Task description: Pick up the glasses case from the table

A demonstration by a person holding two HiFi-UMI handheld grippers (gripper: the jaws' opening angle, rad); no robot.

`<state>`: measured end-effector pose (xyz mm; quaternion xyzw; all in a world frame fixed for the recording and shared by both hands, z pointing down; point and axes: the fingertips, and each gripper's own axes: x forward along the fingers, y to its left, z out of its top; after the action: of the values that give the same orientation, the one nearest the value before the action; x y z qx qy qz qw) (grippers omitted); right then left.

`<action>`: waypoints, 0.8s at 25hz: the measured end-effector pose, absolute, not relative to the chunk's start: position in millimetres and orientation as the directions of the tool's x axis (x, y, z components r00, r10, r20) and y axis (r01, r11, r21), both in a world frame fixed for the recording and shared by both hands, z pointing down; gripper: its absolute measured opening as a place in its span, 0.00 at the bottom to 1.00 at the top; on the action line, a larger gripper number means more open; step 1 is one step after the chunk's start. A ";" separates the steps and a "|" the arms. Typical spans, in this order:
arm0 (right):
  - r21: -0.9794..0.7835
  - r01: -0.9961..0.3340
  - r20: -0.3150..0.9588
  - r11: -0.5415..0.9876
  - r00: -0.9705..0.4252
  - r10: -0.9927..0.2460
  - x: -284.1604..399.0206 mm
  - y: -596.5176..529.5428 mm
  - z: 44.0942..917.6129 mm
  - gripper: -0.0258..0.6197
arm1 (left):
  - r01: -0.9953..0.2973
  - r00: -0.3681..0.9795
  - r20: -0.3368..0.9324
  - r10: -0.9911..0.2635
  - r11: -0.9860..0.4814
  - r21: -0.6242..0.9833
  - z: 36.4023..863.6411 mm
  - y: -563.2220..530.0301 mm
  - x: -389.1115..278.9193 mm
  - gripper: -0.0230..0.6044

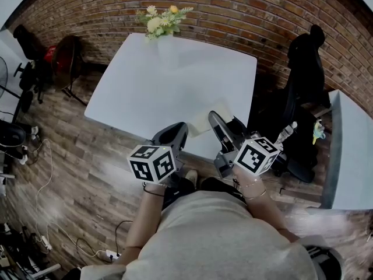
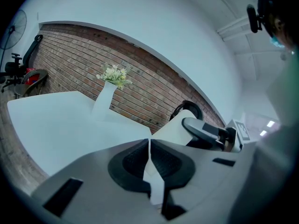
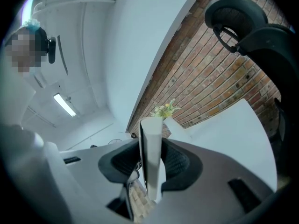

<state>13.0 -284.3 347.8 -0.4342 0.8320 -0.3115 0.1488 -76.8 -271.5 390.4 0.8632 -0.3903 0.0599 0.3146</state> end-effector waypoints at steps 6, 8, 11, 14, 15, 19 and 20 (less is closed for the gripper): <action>-0.635 -0.643 0.034 0.429 -0.578 -0.815 14.7 -284.9 348.7 0.25 | -0.706 0.696 0.350 -0.628 -0.505 0.498 390.7 -270.5 -72.6 0.06; -0.624 -0.651 0.042 0.432 -0.580 -0.813 13.5 -285.3 350.9 0.25 | -0.703 0.698 0.350 -0.625 -0.506 0.499 391.2 -270.8 -72.2 0.06; -0.621 -0.654 0.049 0.432 -0.582 -0.811 11.3 -285.1 352.1 0.25 | -0.703 0.699 0.351 -0.623 -0.506 0.500 390.9 -271.5 -73.9 0.06; -0.621 -0.653 0.044 0.434 -0.582 -0.812 11.9 -287.8 350.0 0.25 | -0.701 0.700 0.345 -0.625 -0.507 0.502 388.9 -273.7 -75.0 0.06; -0.618 -0.654 0.044 0.436 -0.583 -0.811 12.4 -288.9 349.3 0.25 | -0.698 0.702 0.343 -0.624 -0.509 0.504 388.6 -274.3 -74.4 0.06; -0.610 -0.649 0.035 0.454 -0.594 -0.803 12.8 -291.0 346.3 0.25 | -0.689 0.712 0.339 -0.615 -0.518 0.506 389.8 -275.8 -70.2 0.06; -0.608 -0.648 0.031 0.458 -0.596 -0.802 12.6 -291.3 345.5 0.25 | -0.688 0.713 0.338 -0.614 -0.520 0.507 390.2 -276.2 -69.3 0.06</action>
<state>12.6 -291.3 345.5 -0.4297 0.8437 -0.2939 0.1311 -69.3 -276.2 390.2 0.8697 -0.3743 0.0583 0.3163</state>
